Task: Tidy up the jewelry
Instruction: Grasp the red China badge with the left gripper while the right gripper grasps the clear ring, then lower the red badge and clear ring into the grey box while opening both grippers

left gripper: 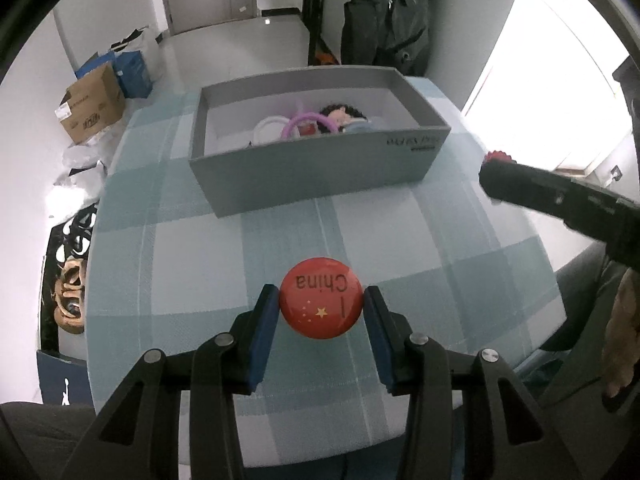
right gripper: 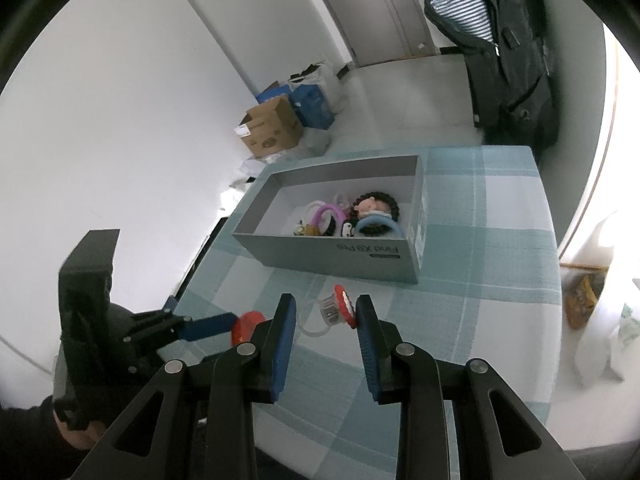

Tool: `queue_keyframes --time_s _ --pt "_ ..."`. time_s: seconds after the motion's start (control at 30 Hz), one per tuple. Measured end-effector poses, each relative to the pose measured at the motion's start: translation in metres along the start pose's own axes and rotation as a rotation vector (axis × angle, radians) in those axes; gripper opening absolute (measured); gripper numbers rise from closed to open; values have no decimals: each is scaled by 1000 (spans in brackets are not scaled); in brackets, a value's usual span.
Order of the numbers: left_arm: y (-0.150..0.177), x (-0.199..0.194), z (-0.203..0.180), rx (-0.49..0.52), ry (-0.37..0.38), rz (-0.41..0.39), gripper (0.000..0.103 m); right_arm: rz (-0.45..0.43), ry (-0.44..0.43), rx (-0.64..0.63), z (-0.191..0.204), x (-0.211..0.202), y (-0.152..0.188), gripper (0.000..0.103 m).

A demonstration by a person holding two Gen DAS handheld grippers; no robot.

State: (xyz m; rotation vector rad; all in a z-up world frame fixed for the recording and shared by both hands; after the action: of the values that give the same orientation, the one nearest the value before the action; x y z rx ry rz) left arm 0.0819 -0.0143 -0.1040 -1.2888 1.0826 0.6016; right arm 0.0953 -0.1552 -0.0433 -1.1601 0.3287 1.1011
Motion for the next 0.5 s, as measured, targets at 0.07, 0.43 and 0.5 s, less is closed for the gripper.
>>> queue_keyframes --time_s 0.07,0.43,0.5 --pt "-5 -1 3 -1 7 -3 38 -1 -4 8 0 0 -1 29" --pt "-25 -19 5 -82 61 -52 38 -15 -78 22 13 7 -25 29" --pt "-31 -23 9 -100 73 -67 38 -16 -87 36 12 10 -32 29"
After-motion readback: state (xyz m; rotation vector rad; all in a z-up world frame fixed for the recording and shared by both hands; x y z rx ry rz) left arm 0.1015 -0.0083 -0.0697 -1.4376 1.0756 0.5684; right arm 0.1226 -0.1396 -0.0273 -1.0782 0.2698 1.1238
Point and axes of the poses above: each gripper's, at about its wrist camera, not at the fingertips, and x roughly the way its jaws point, z to its left, y to its underside, the point moved 6 cm from there along x, roughly the way its jaws point, and after that the axes turned 1 degree about x, right-handed, at the moved point
